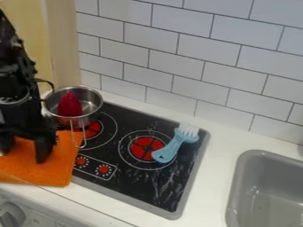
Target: Move the orange cloth to the right corner of the stove
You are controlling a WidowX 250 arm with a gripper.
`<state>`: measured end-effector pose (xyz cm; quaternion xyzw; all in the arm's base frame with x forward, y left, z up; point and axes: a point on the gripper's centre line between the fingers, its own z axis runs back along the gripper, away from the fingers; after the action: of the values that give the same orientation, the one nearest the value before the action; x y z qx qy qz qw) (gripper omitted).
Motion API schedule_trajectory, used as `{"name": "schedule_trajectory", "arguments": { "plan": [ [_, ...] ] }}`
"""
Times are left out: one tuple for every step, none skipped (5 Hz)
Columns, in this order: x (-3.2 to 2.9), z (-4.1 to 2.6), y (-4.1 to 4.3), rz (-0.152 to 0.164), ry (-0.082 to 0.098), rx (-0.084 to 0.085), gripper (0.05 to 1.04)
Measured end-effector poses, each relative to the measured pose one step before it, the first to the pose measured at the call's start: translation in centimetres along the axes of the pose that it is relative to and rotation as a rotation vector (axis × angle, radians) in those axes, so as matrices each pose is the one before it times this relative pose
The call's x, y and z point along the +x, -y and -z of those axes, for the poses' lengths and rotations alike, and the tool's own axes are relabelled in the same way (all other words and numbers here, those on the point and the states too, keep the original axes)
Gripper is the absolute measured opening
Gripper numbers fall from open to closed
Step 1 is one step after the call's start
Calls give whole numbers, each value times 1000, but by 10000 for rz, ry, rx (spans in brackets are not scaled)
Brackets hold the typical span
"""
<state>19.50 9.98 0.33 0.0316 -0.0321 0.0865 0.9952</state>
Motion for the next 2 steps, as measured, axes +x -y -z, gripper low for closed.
{"name": "schedule_trajectory", "arguments": {
  "plan": [
    [247,131,437,240,84,19,999],
    [350,61,1436,480,127,-4,999]
  ]
}}
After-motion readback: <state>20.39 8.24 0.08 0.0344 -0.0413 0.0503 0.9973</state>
